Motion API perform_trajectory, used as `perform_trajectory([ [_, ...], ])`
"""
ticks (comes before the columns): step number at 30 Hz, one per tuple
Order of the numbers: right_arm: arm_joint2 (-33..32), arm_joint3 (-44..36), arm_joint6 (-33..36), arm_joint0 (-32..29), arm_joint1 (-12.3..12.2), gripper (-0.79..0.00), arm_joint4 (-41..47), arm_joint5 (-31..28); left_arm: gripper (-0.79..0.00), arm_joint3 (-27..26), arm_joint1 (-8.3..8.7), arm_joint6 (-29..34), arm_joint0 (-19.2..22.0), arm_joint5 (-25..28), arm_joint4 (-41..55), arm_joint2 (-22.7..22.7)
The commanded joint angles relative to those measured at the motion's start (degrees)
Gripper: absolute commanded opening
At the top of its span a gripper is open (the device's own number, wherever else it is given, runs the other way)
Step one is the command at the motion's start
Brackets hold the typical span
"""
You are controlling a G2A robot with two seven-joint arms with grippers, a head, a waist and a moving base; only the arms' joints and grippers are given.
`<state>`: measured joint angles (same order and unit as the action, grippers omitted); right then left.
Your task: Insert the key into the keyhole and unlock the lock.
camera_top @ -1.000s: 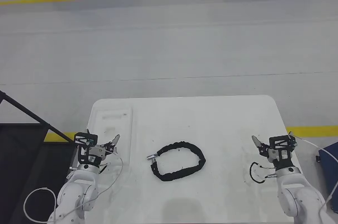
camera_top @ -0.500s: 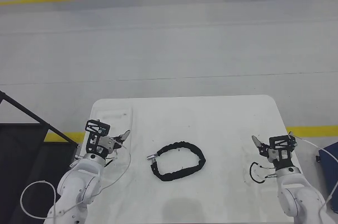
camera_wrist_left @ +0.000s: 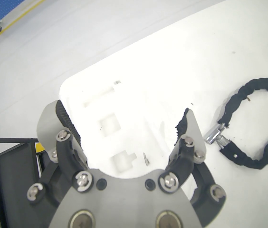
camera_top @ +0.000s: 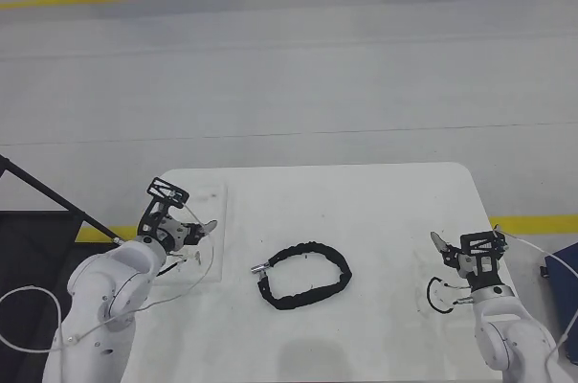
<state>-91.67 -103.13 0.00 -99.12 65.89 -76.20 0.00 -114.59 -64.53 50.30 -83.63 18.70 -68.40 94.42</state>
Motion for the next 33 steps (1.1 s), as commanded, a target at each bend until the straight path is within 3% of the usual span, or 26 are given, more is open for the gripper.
perform_trajectory([
  [1,0.0,0.0,0.0,0.0,0.0,0.0,0.0,0.0,0.0,-0.51,0.25,7.69,1.79,1.22,3.37,0.45],
  [4,0.0,0.0,0.0,0.0,0.0,0.0,0.0,0.0,0.0,-1.66,0.71,21.25,4.76,1.34,10.41,0.88],
  [6,0.0,0.0,0.0,0.0,0.0,0.0,0.0,0.0,0.0,-2.25,0.94,26.99,6.14,0.64,13.01,0.79],
  [8,0.0,0.0,0.0,0.0,0.0,0.0,0.0,0.0,0.0,-3.43,1.19,29.91,7.25,0.86,13.47,0.25],
  [13,0.0,0.0,0.0,0.0,0.0,0.0,0.0,0.0,0.0,-5.6,1.46,37.0,5.69,-2.78,15.22,-2.56],
  [19,0.0,0.0,0.0,0.0,0.0,0.0,0.0,0.0,0.0,-5.6,2.21,37.7,1.08,-7.62,11.78,-5.08],
  [23,0.0,0.0,0.0,0.0,0.0,0.0,0.0,0.0,0.0,-2.97,2.76,37.7,1.28,-14.47,12.93,-6.55],
  [33,0.0,0.0,0.0,0.0,0.0,0.0,0.0,0.0,0.0,-2.97,2.76,37.7,1.28,-14.47,12.93,-6.55],
])
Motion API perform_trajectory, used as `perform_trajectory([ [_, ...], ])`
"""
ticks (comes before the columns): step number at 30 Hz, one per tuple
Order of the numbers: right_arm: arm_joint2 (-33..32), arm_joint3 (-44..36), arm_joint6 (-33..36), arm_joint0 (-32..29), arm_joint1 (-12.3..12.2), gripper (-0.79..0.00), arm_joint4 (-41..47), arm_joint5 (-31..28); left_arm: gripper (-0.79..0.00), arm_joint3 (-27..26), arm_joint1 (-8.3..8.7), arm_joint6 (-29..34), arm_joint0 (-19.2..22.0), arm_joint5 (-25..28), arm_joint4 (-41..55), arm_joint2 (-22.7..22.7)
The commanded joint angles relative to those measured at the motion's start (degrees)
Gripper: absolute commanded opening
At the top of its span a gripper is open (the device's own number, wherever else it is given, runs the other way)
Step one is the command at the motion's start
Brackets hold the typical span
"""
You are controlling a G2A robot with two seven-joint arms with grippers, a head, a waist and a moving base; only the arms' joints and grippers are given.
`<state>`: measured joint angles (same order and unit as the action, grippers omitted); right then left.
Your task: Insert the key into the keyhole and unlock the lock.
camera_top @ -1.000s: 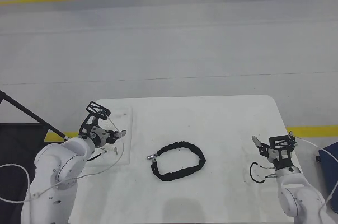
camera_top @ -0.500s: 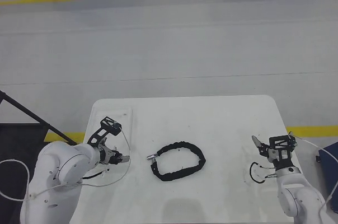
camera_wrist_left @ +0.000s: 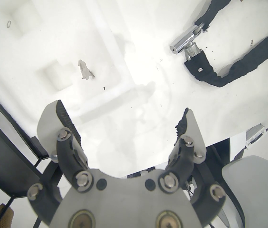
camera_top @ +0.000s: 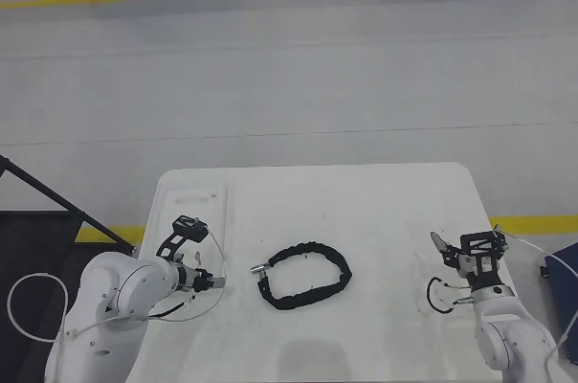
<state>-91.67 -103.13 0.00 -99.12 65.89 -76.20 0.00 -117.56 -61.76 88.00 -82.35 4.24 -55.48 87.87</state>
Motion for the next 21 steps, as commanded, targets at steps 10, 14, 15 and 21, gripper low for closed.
perform_trajectory([
  [10,0.0,0.0,0.0,0.0,0.0,0.0,0.0,0.0,0.0,1.1,0.04,0.0,-0.51,-0.2,0.37,-0.41],
  [14,0.0,0.0,0.0,0.0,0.0,0.0,0.0,0.0,0.0,3.18,0.52,0.0,0.41,-0.22,-2.05,-1.54],
  [15,0.0,0.0,0.0,0.0,0.0,0.0,0.0,0.0,0.0,4.13,0.66,0.0,1.11,-0.23,-2.22,-1.82],
  [21,0.0,0.0,0.0,0.0,0.0,0.0,0.0,0.0,0.0,11.42,1.16,0.0,8.05,-0.84,-0.17,-4.05],
])
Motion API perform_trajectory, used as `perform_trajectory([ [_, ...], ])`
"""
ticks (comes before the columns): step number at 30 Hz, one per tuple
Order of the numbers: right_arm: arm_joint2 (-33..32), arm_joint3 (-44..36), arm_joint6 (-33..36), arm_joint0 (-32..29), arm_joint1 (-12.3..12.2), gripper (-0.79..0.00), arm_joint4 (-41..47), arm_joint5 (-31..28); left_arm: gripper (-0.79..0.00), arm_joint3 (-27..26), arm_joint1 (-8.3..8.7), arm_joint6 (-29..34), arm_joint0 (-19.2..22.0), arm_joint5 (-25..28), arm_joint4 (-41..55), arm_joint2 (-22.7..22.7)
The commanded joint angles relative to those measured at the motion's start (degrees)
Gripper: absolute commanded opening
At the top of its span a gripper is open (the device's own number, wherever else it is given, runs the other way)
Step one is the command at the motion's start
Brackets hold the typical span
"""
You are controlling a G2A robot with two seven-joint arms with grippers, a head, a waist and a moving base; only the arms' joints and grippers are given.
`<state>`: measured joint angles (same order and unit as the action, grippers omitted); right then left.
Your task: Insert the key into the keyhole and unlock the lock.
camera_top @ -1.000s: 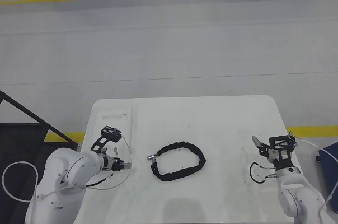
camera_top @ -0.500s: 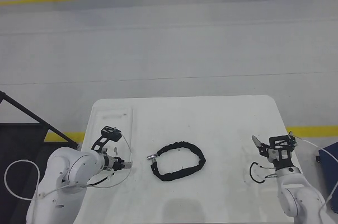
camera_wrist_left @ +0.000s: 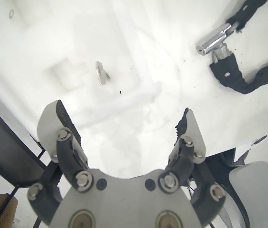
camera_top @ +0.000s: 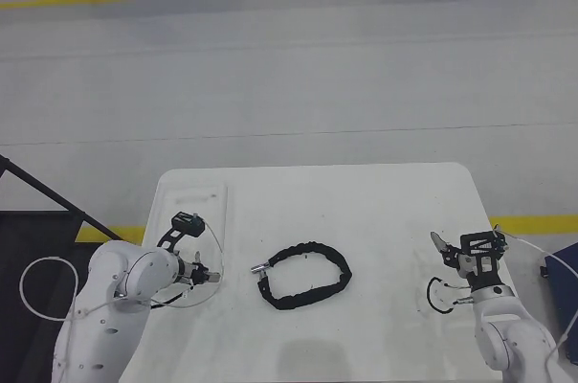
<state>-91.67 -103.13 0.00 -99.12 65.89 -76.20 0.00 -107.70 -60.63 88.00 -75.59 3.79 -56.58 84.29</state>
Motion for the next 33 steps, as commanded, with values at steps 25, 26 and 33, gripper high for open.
perform_trajectory([
  [25,0.0,0.0,0.0,0.0,0.0,0.0,0.0,0.0,-0.305,12.61,5.58,0.0,10.04,-0.14,11.35,-7.61],
  [26,0.0,0.0,0.0,0.0,0.0,0.0,0.0,0.0,-0.252,12.78,5.86,0.0,10.18,-0.56,11.59,-7.9],
  [33,0.0,0.0,0.0,0.0,0.0,0.0,0.0,0.0,-0.305,13.6,7.38,0.0,12.25,-2.32,13.43,-10.13],
])
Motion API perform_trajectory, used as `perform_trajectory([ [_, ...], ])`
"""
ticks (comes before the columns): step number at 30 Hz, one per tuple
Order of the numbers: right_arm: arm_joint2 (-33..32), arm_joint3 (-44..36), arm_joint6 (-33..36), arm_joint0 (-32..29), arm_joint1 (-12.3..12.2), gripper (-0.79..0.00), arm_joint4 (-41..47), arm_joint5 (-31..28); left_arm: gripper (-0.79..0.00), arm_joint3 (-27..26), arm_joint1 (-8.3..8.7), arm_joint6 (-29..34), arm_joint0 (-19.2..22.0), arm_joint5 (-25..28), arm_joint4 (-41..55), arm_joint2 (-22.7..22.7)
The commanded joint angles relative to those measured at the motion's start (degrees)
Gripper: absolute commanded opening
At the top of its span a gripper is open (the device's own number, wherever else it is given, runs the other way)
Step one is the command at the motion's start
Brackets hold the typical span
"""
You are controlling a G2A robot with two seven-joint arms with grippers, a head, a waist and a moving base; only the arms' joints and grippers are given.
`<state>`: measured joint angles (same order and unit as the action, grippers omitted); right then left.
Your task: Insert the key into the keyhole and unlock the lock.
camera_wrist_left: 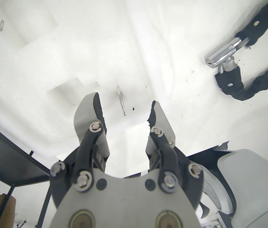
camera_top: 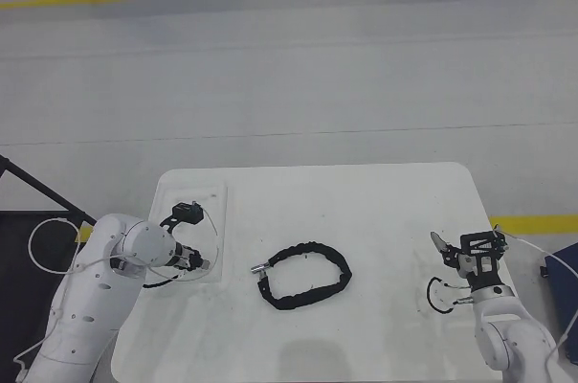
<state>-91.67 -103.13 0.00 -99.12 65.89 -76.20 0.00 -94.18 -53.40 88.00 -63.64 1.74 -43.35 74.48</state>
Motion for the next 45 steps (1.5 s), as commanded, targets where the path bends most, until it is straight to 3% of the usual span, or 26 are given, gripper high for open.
perform_trajectory([
  [1,0.0,0.0,0.0,0.0,0.0,0.0,0.0,0.0,-0.302,0.17,0.32,0.0,0.64,-0.52,0.42,-0.69],
  [3,0.0,0.0,0.0,0.0,0.0,0.0,0.0,0.0,-0.305,0.45,0.6,0.0,1.36,-0.98,1.03,-1.45],
  [5,0.0,0.0,0.0,0.0,0.0,0.0,0.0,0.0,-0.385,0.8,0.83,0.0,2.09,-1.34,1.37,-2.29],
  [9,0.0,0.0,0.0,0.0,0.0,0.0,0.0,0.0,-0.437,1.65,1.19,0.0,3.52,-1.97,1.82,-3.95],
  [14,0.0,0.0,0.0,0.0,0.0,0.0,0.0,0.0,-0.409,3.34,1.5,0.0,5.24,-2.84,2.55,-5.84],
  [17,0.0,0.0,0.0,0.0,0.0,0.0,0.0,0.0,-0.44,4.59,1.64,0.0,6.5,-3.26,2.58,-7.02],
  [32,0.0,0.0,0.0,0.0,0.0,0.0,0.0,0.0,-0.779,8.58,2.34,0.0,10.64,-5.06,4.22,-11.69],
  [45,0.0,0.0,0.0,0.0,0.0,0.0,0.0,0.0,-0.785,7.21,5.29,0.0,11.7,-7.35,5.76,-14.41],
])
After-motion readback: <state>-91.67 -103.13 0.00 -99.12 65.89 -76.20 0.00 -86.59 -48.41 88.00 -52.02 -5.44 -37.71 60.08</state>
